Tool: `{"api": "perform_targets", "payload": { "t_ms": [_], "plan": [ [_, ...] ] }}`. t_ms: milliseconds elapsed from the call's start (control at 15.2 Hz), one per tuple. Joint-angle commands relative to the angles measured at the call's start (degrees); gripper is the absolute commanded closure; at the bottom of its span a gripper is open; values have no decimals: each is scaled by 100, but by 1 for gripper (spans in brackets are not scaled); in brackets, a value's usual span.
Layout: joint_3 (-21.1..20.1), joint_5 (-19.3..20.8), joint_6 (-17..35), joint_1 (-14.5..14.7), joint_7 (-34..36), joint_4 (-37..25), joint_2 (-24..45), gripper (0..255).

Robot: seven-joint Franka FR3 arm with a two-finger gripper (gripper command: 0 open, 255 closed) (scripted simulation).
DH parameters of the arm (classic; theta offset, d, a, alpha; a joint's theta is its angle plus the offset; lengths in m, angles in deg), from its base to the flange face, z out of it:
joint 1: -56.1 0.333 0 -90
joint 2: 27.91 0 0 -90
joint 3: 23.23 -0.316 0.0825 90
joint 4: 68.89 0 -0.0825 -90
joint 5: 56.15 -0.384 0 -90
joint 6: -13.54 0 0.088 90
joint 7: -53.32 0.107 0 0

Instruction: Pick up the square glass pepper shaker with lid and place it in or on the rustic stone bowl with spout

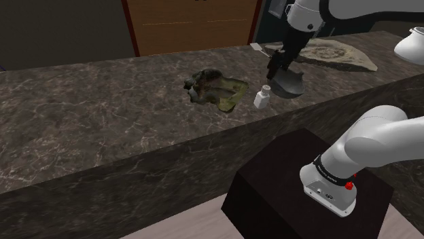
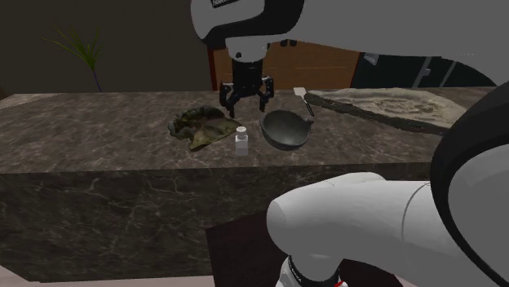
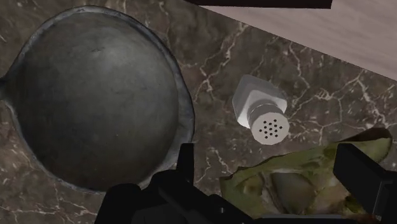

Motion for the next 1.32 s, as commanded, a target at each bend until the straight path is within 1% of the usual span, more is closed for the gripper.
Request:
{"api": "perform_targets", "payload": {
  "t_ms": [0,132,330,660,1188,1254],
  "plan": [
    [-229,-40,461,-41,312,189,256,0],
    [-448,-61,874,-85,618,353,502,0],
    [-480,-70,1073,-89,639,487,568,0],
    [-531,-91,1564,-94,643,810,737,0],
    [-538,-96,1563,-102,639,810,736,0],
    [-536,-95,1563,-103,636,810,736,255]
  ]
}}
